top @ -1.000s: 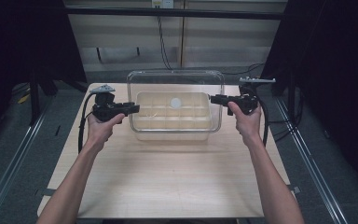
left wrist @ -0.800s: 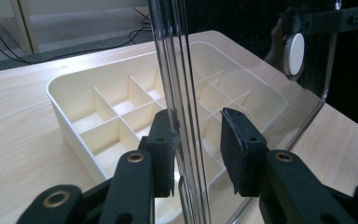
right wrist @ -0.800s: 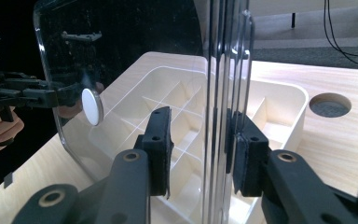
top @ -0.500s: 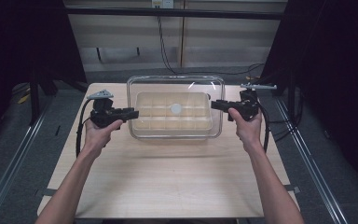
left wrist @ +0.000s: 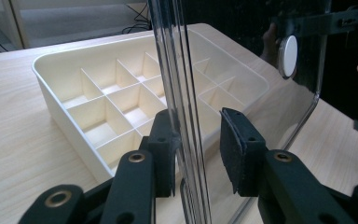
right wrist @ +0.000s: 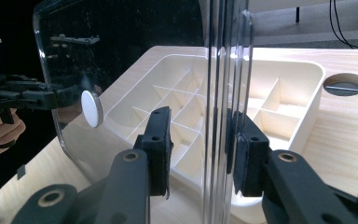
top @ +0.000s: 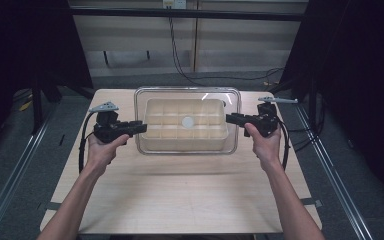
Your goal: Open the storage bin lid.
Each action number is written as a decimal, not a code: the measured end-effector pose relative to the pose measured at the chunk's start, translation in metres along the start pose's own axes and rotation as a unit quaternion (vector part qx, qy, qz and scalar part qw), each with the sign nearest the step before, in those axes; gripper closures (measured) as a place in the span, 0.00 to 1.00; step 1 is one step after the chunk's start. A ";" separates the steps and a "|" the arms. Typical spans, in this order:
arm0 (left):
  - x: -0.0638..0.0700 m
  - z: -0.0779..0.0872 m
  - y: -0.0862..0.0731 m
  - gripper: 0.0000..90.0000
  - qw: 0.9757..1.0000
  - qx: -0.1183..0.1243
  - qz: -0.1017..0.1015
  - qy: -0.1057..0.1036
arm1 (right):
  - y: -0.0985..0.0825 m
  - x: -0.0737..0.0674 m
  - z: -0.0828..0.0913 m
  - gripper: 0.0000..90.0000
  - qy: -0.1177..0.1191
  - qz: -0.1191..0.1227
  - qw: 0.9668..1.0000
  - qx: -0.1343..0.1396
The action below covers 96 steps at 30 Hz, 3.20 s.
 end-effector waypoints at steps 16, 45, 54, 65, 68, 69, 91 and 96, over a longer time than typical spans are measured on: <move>0.018 0.014 -0.015 0.74 1.000 -0.001 0.001 -0.001 | -0.022 -0.012 0.011 0.70 -0.002 0.003 1.000 -0.009; 0.055 0.025 -0.046 0.74 0.999 -0.032 -0.010 -0.015 | -0.063 -0.021 0.034 0.70 -0.009 0.014 1.000 -0.018; 0.063 0.030 -0.067 0.73 0.998 -0.052 -0.001 -0.018 | -0.083 -0.024 0.033 0.71 -0.008 0.017 0.999 -0.033; 0.074 0.039 -0.083 0.74 0.998 -0.055 0.009 -0.028 | -0.106 -0.026 0.035 0.72 -0.003 0.008 0.999 -0.050; 0.076 0.038 -0.087 0.74 0.997 -0.064 0.008 -0.032 | -0.113 -0.025 0.036 0.72 -0.004 0.008 0.999 -0.052; 0.077 0.038 -0.089 0.74 0.997 -0.067 0.008 -0.032 | -0.114 -0.025 0.037 0.72 -0.005 0.006 0.999 -0.053; 0.082 0.033 -0.112 0.73 0.994 -0.094 0.032 -0.050 | -0.149 -0.007 0.027 0.72 -0.007 -0.027 0.996 -0.087; 0.080 0.026 -0.114 0.69 0.991 -0.113 0.034 -0.055 | -0.149 0.001 0.022 0.70 -0.013 -0.034 0.995 -0.091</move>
Point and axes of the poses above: each handheld gripper's, and its own axes: z roughly backward along the jaws, y roughly out of its top, x roughly to its right, the point moved 5 cm from there along -z, roughly forward along the jaws, and after that the axes turned 15 degrees about -z, right-handed, at the moved point
